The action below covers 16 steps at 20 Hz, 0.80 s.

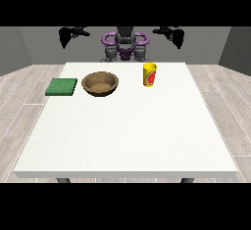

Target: Pick the cup and pour the ball into the bowl, then pick the bowl and place it on the pad

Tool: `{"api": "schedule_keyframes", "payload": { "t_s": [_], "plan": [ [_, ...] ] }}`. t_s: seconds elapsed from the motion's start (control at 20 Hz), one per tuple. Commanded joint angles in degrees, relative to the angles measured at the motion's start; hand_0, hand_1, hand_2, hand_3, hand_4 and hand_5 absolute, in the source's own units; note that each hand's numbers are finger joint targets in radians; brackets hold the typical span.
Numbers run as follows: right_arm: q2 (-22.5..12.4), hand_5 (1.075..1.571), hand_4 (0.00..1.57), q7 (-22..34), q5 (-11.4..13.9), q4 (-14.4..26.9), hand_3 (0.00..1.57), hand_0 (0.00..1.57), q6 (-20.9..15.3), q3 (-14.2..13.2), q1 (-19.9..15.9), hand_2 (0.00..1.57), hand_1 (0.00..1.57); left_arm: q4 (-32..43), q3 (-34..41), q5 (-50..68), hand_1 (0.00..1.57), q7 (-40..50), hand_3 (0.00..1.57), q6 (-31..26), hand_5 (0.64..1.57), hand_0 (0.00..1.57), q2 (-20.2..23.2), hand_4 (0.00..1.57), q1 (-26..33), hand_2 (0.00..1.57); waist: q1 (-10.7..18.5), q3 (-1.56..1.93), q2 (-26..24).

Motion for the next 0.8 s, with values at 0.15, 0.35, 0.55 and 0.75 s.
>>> {"api": "schedule_keyframes", "payload": {
  "t_s": [0.15,0.35,0.55,0.75],
  "plan": [
    [-0.9,1.571,0.00,-1.6,-0.8,1.8,0.00,0.00,2.0,-1.3,-1.9,0.00,0.00,15.0,0.4,-4.2,0.00,-16.9,0.00,0.7,1.523,0.00,-2.3,0.00,-1.0,0.00,-2.0,-0.02,3.9],
    [0.8,1.571,0.00,-5.0,2.1,1.1,0.00,0.00,2.1,1.7,-1.9,0.00,0.00,22.0,-2.5,-7.7,0.00,-23.5,0.00,6.0,1.517,0.00,-6.7,0.00,-3.0,0.00,-3.9,-0.02,5.9],
    [-2.0,1.570,0.00,-9.4,-0.4,5.6,0.00,0.00,5.3,-2.4,-4.2,0.00,0.00,30.7,0.5,-7.0,0.00,-32.1,0.00,6.0,1.530,0.00,-5.3,0.00,-7.5,0.00,-4.3,-0.01,10.5],
    [-1.9,1.570,0.00,-9.0,0.9,9.3,0.00,0.00,5.2,-2.4,-4.1,0.00,0.00,38.6,1.3,-7.1,0.00,-30.4,0.00,7.9,1.517,0.00,-4.3,0.00,-13.3,0.00,-4.0,-0.01,7.9]
  ]
}}
